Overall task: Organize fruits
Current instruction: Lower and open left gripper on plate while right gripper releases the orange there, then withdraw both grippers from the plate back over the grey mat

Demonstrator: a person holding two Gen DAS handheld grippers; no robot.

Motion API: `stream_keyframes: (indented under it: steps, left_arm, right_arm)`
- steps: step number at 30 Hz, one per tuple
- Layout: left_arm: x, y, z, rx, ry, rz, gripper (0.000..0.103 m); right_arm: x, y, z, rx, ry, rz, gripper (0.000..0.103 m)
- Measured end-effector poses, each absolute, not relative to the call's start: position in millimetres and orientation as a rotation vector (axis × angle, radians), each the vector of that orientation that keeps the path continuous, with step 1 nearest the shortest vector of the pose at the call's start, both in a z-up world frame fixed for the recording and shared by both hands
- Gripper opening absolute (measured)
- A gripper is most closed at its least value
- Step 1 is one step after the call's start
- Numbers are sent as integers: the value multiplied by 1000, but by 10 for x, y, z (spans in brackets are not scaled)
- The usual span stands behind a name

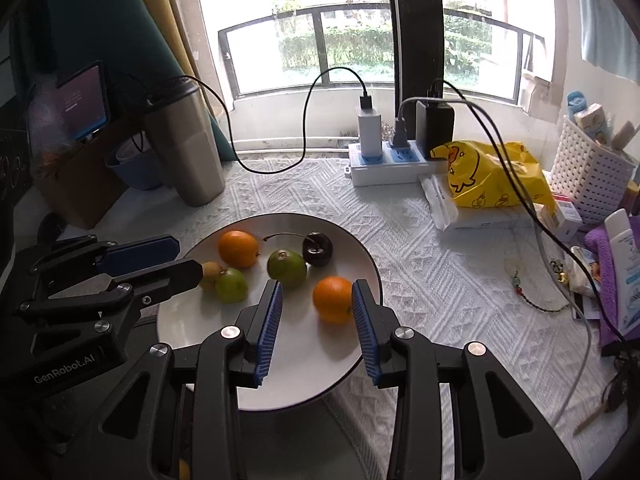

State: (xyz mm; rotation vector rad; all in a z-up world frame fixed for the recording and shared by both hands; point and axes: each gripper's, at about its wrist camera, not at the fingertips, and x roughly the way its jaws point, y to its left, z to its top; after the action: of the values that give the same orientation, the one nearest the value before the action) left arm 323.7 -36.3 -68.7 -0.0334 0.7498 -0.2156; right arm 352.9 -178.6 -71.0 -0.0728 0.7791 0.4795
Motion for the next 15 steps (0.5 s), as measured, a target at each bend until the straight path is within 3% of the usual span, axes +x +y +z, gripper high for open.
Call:
stream_keyframes:
  steps: [4, 15]
  left_arm:
    - [3087, -345, -599, -43, 729, -219, 45]
    - [2674, -294, -385, -50, 674, -214, 45]
  right_arm:
    - [3391, -1794, -634, -72, 765, 479, 38]
    - [3003, -1840, -398, -78, 715, 470, 38]
